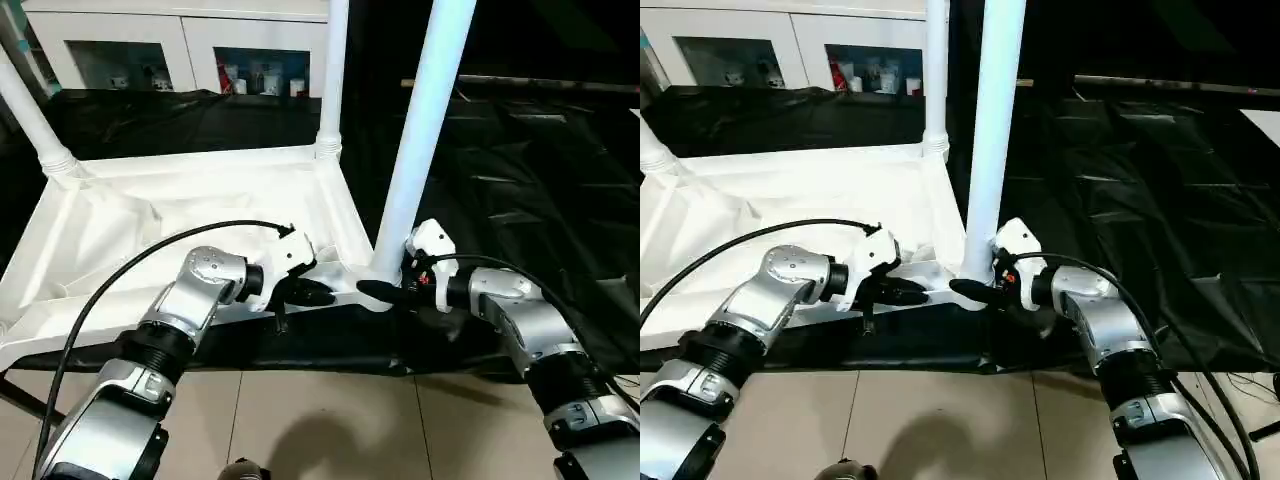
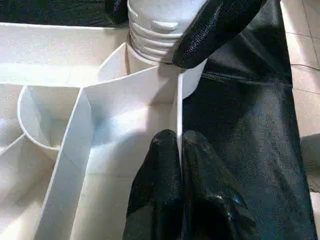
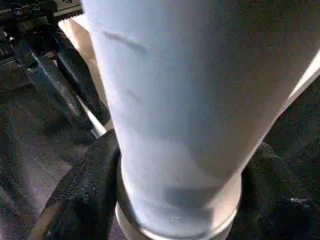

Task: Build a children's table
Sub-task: Rotate leg to tighten

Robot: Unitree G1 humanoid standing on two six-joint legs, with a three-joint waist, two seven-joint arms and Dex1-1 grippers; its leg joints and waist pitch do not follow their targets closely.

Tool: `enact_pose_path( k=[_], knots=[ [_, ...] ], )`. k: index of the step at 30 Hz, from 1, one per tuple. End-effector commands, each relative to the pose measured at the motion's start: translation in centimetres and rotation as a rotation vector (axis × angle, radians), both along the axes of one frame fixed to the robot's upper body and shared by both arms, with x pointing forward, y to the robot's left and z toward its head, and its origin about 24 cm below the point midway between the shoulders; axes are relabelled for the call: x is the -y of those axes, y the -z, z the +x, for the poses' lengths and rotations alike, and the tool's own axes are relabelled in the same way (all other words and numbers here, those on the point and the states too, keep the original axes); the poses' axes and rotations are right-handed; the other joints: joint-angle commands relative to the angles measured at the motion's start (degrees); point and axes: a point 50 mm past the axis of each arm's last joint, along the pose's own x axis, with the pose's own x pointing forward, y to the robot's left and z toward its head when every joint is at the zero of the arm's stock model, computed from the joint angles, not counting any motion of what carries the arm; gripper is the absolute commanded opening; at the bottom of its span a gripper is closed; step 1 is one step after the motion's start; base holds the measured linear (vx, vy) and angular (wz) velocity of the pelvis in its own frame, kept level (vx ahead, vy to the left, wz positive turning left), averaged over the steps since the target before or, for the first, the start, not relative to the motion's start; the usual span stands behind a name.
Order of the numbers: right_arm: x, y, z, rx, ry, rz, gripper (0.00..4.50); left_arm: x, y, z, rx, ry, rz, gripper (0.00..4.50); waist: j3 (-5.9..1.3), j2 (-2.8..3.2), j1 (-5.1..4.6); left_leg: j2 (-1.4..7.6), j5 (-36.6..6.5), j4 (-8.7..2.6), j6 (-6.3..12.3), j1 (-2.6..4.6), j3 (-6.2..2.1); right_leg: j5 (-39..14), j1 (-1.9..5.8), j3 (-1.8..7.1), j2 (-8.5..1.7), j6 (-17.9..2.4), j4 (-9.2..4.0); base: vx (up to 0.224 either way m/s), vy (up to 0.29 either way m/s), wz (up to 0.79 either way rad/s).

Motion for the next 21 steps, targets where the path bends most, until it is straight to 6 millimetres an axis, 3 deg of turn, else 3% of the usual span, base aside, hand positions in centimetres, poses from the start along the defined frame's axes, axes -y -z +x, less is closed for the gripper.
enact_pose_path(
  k=[1, 5, 8, 9, 11, 15, 18, 21],
  knots=[
    [-0.3, 0.5, 0.1, -0.011, 0.054, 0.001, 2.76, 0.6, -0.5, 0.2, 0.012, -0.015, -0.050, 0.00, -4.08, -0.68, -0.01, 1.48, -9.63, -3.33, 2.75, 1.33, -0.59, -5.06, 2.46, 2.21, -3.30, -13.04, -4.23, 0.000, 0.000, 0.00],
    [-0.2, 1.5, 1.4, -0.014, 0.293, 0.013, 2.75, 0.9, -0.4, 1.4, 0.043, -0.160, -0.037, 0.00, -4.03, -0.52, -0.59, 1.33, -10.63, -3.53, 1.27, 1.41, -0.67, -6.57, 2.31, 2.22, -3.23, -13.02, -4.39, 0.000, 0.000, 0.00],
    [-0.2, 2.3, 2.5, -0.041, 0.575, 0.034, 2.75, 1.3, -0.3, 2.6, 0.065, -0.294, -0.020, 0.00, -3.97, -0.46, -1.20, 1.22, -11.86, -3.74, -0.28, 1.57, -0.76, -8.71, 2.09, 2.29, -3.29, -12.72, -4.56, 0.000, 0.000, 0.00],
    [-0.2, 2.5, 2.8, -0.048, 0.656, 0.036, 2.75, 1.5, -0.3, 2.9, 0.068, -0.336, -0.019, 0.00, -4.11, -0.80, -1.32, 1.24, -12.00, -3.72, -0.58, 1.53, -0.79, -8.79, 2.38, 2.24, -3.32, -12.47, -4.57, 0.000, 0.000, 0.00],
    [-0.4, 2.9, 3.1, -0.046, 0.773, 0.018, 2.75, 1.9, -0.3, 3.6, 0.087, -0.431, -0.017, 0.00, -4.15, -0.47, -1.28, 1.17, -11.17, -3.64, -0.48, 1.46, -0.77, -7.18, 2.36, 2.30, -3.39, -12.57, -4.46, 0.000, 0.000, 0.00],
    [-1.3, 3.0, 3.8, -0.031, 0.938, -0.003, 2.75, 3.1, -0.7, 4.4, 0.100, -0.547, -0.035, 0.00, -4.51, -0.59, -1.12, 0.86, -8.05, -3.27, 0.90, 1.31, -0.61, -1.22, 2.67, 2.27, -3.19, -13.01, -3.98, 0.000, 0.000, 0.00],
    [-1.6, 2.9, 3.9, -0.024, 0.942, 0.003, 2.75, 3.5, -0.7, 4.4, 0.104, -0.530, -0.037, 0.00, -4.50, -0.56, -1.03, 0.87, -7.68, -3.16, 2.33, 1.17, -0.58, 1.06, 2.79, 2.18, -3.19, -13.31, -3.83, 0.000, 0.000, 0.00],
    [-2.5, 2.4, 4.3, 0.003, 0.917, 0.025, 2.75, 4.0, -0.7, 4.3, 0.110, -0.498, -0.042, 0.00, -4.36, -0.83, -1.16, 0.93, -9.11, -3.24, 2.75, 1.28, -0.48, -0.74, 2.74, 2.18, -3.16, -13.20, -4.20, 0.000, 0.000, 0.00]
  ],
)
